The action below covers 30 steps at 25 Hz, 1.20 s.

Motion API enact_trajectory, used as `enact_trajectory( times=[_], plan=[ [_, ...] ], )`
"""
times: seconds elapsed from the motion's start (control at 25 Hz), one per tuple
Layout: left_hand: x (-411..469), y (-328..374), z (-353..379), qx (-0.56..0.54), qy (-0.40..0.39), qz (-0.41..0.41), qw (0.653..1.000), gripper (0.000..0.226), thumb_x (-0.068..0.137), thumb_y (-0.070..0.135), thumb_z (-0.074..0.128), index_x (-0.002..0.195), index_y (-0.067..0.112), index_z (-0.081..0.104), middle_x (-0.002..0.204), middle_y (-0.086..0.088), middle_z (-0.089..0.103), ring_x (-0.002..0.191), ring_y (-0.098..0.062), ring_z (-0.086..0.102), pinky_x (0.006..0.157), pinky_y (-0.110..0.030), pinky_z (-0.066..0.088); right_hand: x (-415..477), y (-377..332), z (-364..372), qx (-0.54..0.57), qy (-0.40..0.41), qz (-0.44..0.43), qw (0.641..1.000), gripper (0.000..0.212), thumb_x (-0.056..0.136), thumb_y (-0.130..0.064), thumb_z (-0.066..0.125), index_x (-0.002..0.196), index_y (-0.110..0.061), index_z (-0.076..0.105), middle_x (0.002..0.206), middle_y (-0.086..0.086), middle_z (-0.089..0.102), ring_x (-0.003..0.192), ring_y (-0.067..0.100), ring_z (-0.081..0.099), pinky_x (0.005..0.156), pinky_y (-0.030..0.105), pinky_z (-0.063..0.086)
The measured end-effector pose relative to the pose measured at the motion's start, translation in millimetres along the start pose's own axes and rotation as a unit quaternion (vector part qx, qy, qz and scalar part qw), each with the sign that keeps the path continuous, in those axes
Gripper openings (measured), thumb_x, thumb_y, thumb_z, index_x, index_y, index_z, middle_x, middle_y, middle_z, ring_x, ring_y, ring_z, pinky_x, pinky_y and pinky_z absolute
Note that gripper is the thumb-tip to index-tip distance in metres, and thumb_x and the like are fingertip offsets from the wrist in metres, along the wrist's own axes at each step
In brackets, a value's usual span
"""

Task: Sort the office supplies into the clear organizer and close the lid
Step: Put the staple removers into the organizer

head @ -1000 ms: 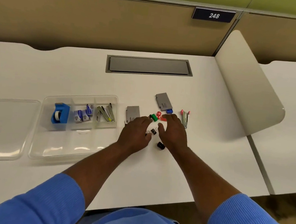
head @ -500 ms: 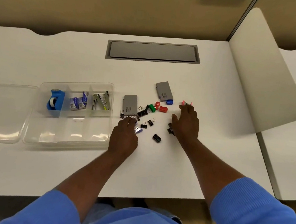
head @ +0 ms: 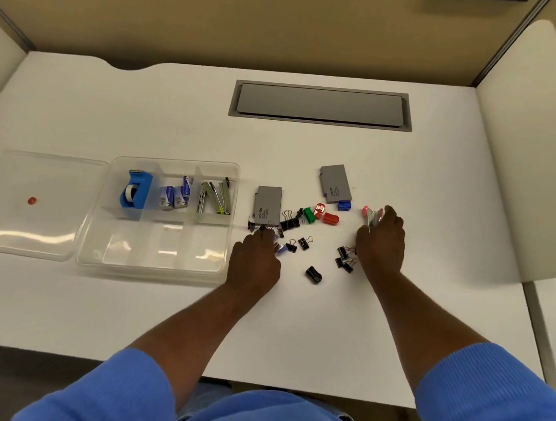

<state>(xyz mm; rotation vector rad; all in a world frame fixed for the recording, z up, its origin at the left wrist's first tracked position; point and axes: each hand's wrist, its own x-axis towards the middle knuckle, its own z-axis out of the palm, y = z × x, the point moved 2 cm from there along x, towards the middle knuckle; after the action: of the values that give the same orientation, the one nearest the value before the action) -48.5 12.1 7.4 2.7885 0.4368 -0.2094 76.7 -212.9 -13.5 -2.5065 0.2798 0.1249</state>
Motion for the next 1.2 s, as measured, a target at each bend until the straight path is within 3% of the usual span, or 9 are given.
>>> enact_trajectory(
  times=[0.12, 0.28, 0.4, 0.56, 0.84, 0.96, 1.2],
  plan=[
    [3, 1, -9, -0.034, 0.008, 0.01, 0.999, 0.033, 0.086, 0.02, 0.055, 0.118, 0.014, 0.054, 0.112, -0.006, 0.062, 0.096, -0.031, 0.059, 0.077, -0.039, 0.045, -6, -6, 0, -0.016, -0.003, 0.004, 1.0, 0.067, 0.08, -0.018, 0.056, 0.145, -0.017, 0.036, 0.13, 0.011, 0.051, 0.118, 0.034, 0.053, 0.094, 0.043, 0.045],
    [9, -3, -24, -0.061, 0.009, 0.019, 0.998, 0.039, 0.079, 0.018, 0.055, 0.119, 0.016, 0.052, 0.111, -0.005, 0.06, 0.099, -0.028, 0.059, 0.075, -0.038, 0.05, -21, -29, 2, -0.03, 0.001, -0.062, 0.998, 0.06, 0.082, -0.026, 0.059, 0.139, -0.02, 0.042, 0.126, 0.009, 0.051, 0.107, 0.034, 0.058, 0.085, 0.043, 0.049],
    [16, -11, -42, -0.072, 0.041, 0.037, 0.996, 0.043, 0.079, 0.022, 0.058, 0.121, 0.015, 0.052, 0.11, -0.005, 0.061, 0.098, -0.027, 0.059, 0.07, -0.033, 0.044, -28, -58, 5, -0.01, 0.005, -0.098, 0.995, 0.059, 0.082, -0.031, 0.062, 0.137, -0.021, 0.042, 0.126, 0.008, 0.051, 0.103, 0.035, 0.06, 0.083, 0.044, 0.051],
    [30, -36, -77, -0.082, 0.096, 0.051, 0.991, 0.046, 0.084, 0.024, 0.058, 0.129, 0.013, 0.054, 0.111, -0.008, 0.066, 0.095, -0.03, 0.064, 0.076, -0.036, 0.05, -36, -107, 14, 0.028, 0.014, -0.145, 0.989, 0.057, 0.08, -0.032, 0.062, 0.133, -0.024, 0.041, 0.125, 0.006, 0.051, 0.098, 0.034, 0.062, 0.08, 0.042, 0.053],
    [61, -89, -121, -0.178, 0.096, 0.008, 0.979, 0.052, 0.085, 0.029, 0.058, 0.135, 0.019, 0.053, 0.125, -0.006, 0.062, 0.113, -0.026, 0.06, 0.093, -0.038, 0.05, -59, -199, 56, 0.062, -0.022, -0.175, 0.982, 0.066, 0.084, -0.038, 0.068, 0.143, -0.025, 0.04, 0.138, 0.001, 0.051, 0.117, 0.025, 0.059, 0.095, 0.043, 0.051],
    [74, -117, -128, -0.19, 0.08, -0.002, 0.979, 0.054, 0.087, 0.031, 0.062, 0.138, 0.02, 0.051, 0.131, -0.005, 0.059, 0.117, -0.025, 0.059, 0.094, -0.035, 0.048, -67, -233, 73, 0.058, -0.047, -0.204, 0.976, 0.066, 0.085, -0.037, 0.068, 0.143, -0.022, 0.042, 0.138, 0.002, 0.053, 0.12, 0.025, 0.058, 0.1, 0.042, 0.048],
    [97, -173, -134, -0.186, 0.059, 0.003, 0.981, 0.057, 0.086, 0.029, 0.064, 0.14, 0.018, 0.05, 0.128, -0.008, 0.058, 0.115, -0.028, 0.06, 0.093, -0.038, 0.048, -82, -276, 118, -0.011, -0.079, -0.194, 0.978, 0.043, 0.086, -0.039, 0.063, 0.122, -0.017, 0.054, 0.109, 0.006, 0.062, 0.098, 0.028, 0.063, 0.077, 0.031, 0.044]
  ],
)
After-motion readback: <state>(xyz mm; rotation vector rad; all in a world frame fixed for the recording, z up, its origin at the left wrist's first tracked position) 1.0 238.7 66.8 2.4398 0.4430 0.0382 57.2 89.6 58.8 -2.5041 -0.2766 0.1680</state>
